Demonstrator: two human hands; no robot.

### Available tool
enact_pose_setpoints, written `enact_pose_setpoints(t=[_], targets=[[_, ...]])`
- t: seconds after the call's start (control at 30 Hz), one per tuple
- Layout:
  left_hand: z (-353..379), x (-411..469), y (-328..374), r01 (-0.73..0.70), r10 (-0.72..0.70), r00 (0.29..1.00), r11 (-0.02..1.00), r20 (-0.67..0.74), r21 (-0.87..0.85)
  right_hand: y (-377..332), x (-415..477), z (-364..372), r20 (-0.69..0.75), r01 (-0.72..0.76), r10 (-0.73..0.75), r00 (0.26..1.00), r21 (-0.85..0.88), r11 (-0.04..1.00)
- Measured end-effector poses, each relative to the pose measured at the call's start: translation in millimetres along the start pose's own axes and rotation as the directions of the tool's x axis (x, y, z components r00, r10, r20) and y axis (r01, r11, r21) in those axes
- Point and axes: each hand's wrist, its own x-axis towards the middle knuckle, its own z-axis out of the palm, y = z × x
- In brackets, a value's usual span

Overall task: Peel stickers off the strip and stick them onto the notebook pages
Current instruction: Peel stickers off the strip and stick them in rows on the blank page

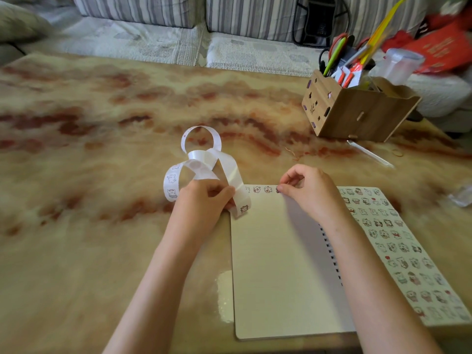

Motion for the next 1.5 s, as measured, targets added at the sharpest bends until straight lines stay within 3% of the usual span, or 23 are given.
enact_pose_setpoints(t=[0.23,1.07,1.3,1.43,1.5], targets=[[1,1,1,0.021,-0.02,1.0,1.0,-0.011,0.011,0,1,0,-0.009,0.002,-0.003,1.0,-0.101,0.995],[1,3,-2,0.007,-0.007,1.0,1.0,-0.027,0.001,1,1,1,0.003,0.019,-0.019,1.0,-0.125,0.992],[1,5,-2,-0.025,0.021,0.999,0.994,-0.041,-0.106,-15,-8,-12,-0.027,0.114,-0.111,0.993,0.144,0.983],[1,8,1,-0.037,0.025,0.997,0.984,-0.068,-0.177,-32,-18,-10,0.146,0.145,-0.219,0.965,0.397,0.906],[0,8,1,-0.046,0.032,0.996,0.982,-0.079,-0.185,-37,-22,-7,0.215,0.139,-0.256,0.943,0.445,0.885]])
